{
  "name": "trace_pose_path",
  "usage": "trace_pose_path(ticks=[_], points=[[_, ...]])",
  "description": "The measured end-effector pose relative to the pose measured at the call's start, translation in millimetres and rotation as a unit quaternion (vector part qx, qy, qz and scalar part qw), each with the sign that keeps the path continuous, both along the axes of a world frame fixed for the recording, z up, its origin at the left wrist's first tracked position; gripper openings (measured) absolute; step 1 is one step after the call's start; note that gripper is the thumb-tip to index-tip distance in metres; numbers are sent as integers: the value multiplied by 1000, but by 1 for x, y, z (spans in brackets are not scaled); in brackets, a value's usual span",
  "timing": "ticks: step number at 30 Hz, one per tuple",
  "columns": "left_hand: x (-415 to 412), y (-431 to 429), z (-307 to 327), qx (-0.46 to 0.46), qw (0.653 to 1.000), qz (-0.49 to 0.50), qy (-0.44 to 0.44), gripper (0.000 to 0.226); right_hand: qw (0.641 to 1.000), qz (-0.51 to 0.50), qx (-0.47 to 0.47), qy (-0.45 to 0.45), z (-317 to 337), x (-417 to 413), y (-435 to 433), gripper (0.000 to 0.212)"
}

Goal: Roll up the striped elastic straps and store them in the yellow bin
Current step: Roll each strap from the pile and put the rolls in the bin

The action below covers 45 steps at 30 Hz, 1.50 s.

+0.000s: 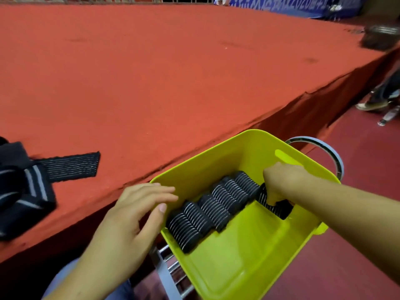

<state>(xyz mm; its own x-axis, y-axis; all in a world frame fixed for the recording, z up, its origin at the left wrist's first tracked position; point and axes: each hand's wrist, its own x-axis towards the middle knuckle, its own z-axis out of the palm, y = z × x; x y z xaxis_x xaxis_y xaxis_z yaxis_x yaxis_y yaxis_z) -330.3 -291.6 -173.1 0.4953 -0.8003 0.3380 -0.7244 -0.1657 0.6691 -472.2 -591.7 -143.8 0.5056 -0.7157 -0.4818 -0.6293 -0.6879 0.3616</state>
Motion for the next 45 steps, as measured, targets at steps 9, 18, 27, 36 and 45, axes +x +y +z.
trace_pose_path(ticks=[9, 18, 27, 36, 45], points=[[4, -4, -6, -29, 1000, 4, 4, 27, 997, -37, 38, 62, -21, 14, -8, 30], [5, -7, -16, -63, 998, 2, -4, 25, 996, -7, 2, 93, -38, 18, -9, 46], [12, 0, 2, -46, 996, -34, 70, 21, 997, -44, 21, -54, -17, 37, 0, 36], [66, 82, 30, -77, 990, 89, 80, 23, 928, 55, 214, -300, 54, 91, 27, 41], [111, 220, 25, -45, 951, 288, 99, 27, 838, 199, 383, -334, 112, 210, 259, 17]])
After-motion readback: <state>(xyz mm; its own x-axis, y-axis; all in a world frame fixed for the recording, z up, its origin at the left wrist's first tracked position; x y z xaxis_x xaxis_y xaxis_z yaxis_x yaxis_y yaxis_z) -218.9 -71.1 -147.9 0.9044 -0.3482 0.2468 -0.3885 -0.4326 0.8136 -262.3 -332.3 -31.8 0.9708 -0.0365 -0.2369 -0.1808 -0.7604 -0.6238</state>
